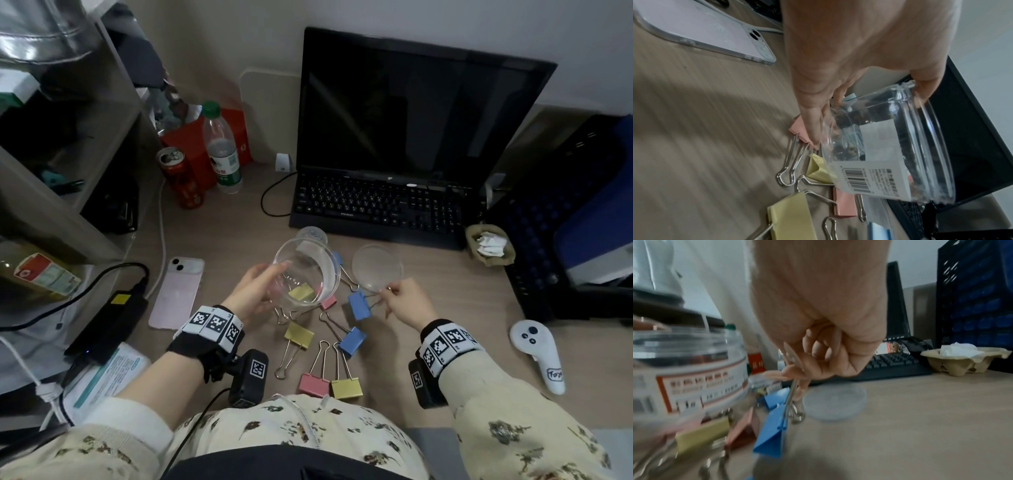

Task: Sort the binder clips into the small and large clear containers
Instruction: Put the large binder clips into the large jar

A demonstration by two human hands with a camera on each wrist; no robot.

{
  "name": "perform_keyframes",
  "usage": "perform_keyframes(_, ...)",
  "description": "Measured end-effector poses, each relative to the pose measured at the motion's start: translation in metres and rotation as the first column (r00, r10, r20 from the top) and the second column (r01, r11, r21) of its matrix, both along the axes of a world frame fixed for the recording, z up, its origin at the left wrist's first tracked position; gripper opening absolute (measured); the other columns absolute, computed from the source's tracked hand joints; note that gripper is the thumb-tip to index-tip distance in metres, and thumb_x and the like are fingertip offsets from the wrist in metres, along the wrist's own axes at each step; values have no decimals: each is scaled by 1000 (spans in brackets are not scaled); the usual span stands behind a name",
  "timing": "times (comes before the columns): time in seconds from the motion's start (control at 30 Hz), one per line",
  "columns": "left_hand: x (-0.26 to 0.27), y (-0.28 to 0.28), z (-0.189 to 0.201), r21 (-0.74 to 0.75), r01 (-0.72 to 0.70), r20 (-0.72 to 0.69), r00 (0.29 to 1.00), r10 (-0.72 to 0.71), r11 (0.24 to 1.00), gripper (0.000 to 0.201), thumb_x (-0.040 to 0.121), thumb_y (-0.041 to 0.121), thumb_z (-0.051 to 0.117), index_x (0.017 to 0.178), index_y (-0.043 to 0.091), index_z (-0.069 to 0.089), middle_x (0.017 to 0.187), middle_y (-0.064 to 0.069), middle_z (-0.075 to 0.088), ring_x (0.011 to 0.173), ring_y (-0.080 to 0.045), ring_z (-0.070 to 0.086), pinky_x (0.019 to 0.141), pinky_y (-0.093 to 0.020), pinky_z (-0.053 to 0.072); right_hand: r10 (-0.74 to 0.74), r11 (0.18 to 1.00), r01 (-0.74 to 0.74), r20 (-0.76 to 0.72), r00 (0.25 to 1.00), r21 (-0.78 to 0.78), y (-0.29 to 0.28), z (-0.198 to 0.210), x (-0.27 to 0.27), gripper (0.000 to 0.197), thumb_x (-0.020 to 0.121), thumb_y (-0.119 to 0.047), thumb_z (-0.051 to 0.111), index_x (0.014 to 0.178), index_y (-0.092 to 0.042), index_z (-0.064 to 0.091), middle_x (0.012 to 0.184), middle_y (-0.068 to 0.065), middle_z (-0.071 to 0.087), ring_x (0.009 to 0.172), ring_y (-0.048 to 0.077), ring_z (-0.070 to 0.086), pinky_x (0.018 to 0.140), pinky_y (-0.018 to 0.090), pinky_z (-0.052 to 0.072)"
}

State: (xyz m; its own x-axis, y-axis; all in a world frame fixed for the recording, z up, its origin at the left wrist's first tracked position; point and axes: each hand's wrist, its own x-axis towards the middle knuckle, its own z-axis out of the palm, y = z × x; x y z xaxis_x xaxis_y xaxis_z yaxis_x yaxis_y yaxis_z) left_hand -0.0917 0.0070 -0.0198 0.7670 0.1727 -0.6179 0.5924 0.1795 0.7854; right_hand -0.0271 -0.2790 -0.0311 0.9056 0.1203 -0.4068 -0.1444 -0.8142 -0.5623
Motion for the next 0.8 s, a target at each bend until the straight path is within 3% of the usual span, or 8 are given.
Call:
perform_keyframes(0.1, 0, -5, 0, -18, -1, 4, 1000, 1, 1000, 106, 50, 60, 75, 139, 17, 38, 102, -5, 58, 89, -16, 61, 92, -47, 53, -112, 987, 89, 168, 979, 136, 2, 21, 7, 39, 95, -34, 55, 64, -14, 68, 44, 1, 61, 42, 7, 51, 59, 38, 50)
perform_keyframes(0.2, 0, -10, 1, 5, 35, -4, 999, -35, 999, 98, 59, 62, 73, 138, 16, 39, 125, -20, 55, 112, -28, 60, 87, -41, 56, -165, 936, 53, 301, 939, 348, 16, 53, 10, 41, 95, -33, 58, 59, -14, 64, 45, 1, 59, 43, 8, 52, 55, 31, 44)
perform_keyframes(0.3, 1, -12, 3, 14, 47, -14, 999, -47, 999, 100, 58, 70, 69, 136, 14, 41, 120, -14, 60, 95, -25, 65, 73, -33, 56, -128, 916, -41, 386, 914, 399, 31, 72, 8, 48, 94, -31, 60, 55, -4, 53, 47, 6, 60, 42, 18, 55, 53, 33, 46)
perform_keyframes(0.43, -1, -9, 3, 21, 24, -10, 1000, -24, 999, 85, 72, 58, 71, 137, 15, 37, 115, -8, 59, 97, -21, 65, 73, -31, 54, -190, 906, -39, 489, 851, 422, 40, 78, 9, 51, 95, -29, 59, 55, 2, 51, 48, 14, 58, 44, 31, 55, 48, 42, 45)
perform_keyframes(0.5, -2, -9, 5, 24, 33, -8, 999, -33, 999, 90, 69, 61, 71, 138, 15, 37, 119, -9, 60, 98, -22, 66, 71, -30, 55, -169, 882, -69, 448, 878, 467, 45, 83, 10, 48, 95, -28, 60, 57, 1, 54, 50, 14, 59, 46, 32, 56, 50, 42, 47)
perform_keyframes(0.6, -2, -12, 9, 26, 42, 5, 999, -42, 999, 96, 65, 65, 70, 140, 16, 37, 122, -10, 58, 100, -21, 65, 73, -31, 57, 36, 894, -151, 267, 963, 422, 63, 87, 3, 41, 96, -25, 59, 65, 3, 58, 55, 12, 65, 43, 18, 61, 50, 35, 49)
perform_keyframes(0.67, 0, -17, 12, 50, 59, 29, 998, -61, 997, 100, 60, 68, 68, 141, 16, 38, 125, -15, 57, 97, -19, 62, 75, -32, 57, 140, 897, -193, 159, 977, 398, 80, 80, -5, 36, 96, -23, 57, 72, 3, 61, 60, 15, 68, 46, 19, 66, 49, 36, 54)
perform_keyframes(0.8, 0, -20, 20, 98, 58, 74, 995, -66, 993, 102, 57, 70, 67, 139, 18, 38, 107, -12, 64, 79, -16, 66, 74, -34, 57, 147, 881, -110, -45, 988, 460, 109, 64, -15, 33, 98, -26, 53, 84, 1, 65, 65, 15, 68, 50, 24, 68, 55, 43, 58)
